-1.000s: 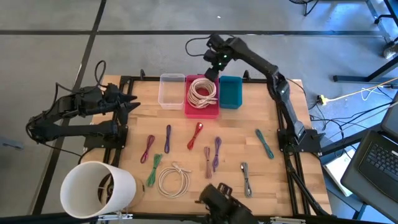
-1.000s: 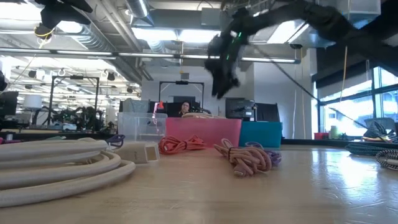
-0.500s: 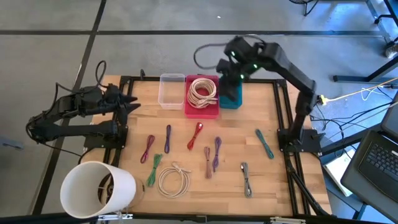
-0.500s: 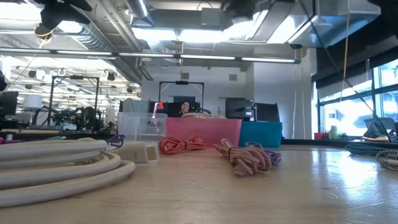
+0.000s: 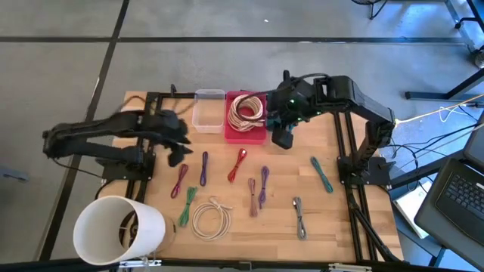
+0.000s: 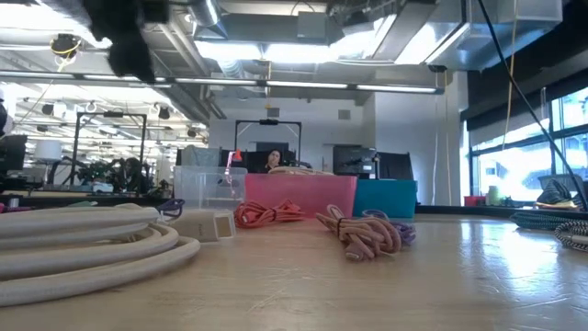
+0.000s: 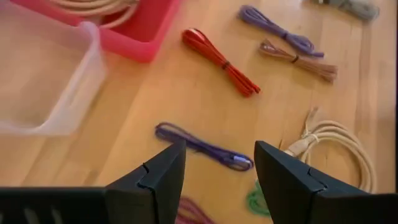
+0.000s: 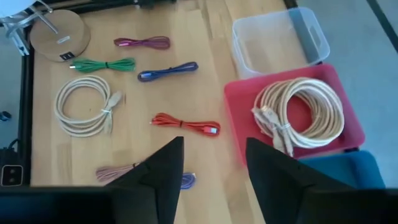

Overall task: Pick & Place USB Port
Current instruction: Put the white HDMI cable into the pink bin

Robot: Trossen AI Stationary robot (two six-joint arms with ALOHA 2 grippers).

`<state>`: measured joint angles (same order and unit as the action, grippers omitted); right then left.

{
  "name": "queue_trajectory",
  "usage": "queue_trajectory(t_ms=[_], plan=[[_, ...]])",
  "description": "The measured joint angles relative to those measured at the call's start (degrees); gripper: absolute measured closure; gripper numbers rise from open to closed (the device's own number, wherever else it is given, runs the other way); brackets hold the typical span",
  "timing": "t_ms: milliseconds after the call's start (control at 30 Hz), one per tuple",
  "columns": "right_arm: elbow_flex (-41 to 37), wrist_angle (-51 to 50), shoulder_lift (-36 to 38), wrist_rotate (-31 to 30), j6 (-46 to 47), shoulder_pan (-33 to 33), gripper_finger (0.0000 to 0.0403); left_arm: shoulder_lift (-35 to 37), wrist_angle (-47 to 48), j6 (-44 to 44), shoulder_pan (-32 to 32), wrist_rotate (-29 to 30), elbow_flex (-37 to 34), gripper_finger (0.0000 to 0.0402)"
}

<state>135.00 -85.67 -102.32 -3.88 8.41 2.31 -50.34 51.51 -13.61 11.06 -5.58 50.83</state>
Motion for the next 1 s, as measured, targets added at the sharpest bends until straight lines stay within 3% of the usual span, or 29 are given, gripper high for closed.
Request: queue_trajectory(t_ms=[300, 633, 1000], plan=[[0.0, -3.2, 0.0, -1.4, 0.9, 0.0, 0.0237, -18.8, -17.9, 1.6, -12.7, -9.5, 0.0, 0.0217], [-1.4, -4.4, 0.7, -4.1, 3.3, -0.3, 0.0237, -30.9, -20.2, -4.8, -25.3, -9.8, 0.0, 0.0217], [-1.4, -4.3, 0.7, -4.1, 3.2, -0.2, 0.0237, -38.7, -26.1, -15.8, -30.1, -8.3, 0.0, 0.0217]])
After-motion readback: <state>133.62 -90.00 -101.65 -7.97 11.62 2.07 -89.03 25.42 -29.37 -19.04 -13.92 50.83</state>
